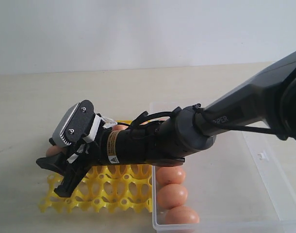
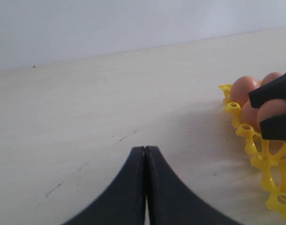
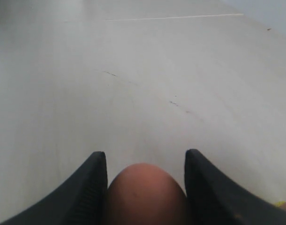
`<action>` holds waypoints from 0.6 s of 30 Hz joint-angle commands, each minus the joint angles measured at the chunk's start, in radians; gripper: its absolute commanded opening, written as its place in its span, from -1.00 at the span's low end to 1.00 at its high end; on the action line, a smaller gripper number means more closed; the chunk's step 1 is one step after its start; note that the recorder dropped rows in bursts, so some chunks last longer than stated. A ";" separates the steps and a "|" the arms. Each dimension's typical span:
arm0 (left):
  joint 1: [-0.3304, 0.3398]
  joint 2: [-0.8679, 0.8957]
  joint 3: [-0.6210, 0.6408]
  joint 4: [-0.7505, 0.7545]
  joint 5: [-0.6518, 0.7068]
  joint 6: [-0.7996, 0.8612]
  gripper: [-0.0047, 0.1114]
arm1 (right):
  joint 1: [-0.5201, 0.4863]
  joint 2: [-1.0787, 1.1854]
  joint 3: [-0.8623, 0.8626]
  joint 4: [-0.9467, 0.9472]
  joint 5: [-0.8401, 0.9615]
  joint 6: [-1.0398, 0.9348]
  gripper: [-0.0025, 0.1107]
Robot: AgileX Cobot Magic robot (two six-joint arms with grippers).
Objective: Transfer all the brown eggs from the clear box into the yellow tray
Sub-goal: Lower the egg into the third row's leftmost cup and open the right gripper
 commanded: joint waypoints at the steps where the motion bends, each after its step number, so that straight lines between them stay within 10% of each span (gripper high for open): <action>1: -0.007 0.002 -0.004 -0.002 -0.012 -0.004 -0.92 | 0.013 0.016 -0.034 -0.006 -0.002 -0.001 -0.96; 11: -0.007 0.002 -0.004 -0.002 -0.012 -0.004 -0.92 | 0.012 0.020 -0.038 -0.021 0.004 0.014 -0.93; 18: -0.007 0.002 -0.004 -0.002 -0.012 -0.004 -0.92 | 0.012 0.020 -0.038 -0.021 0.002 0.019 -0.46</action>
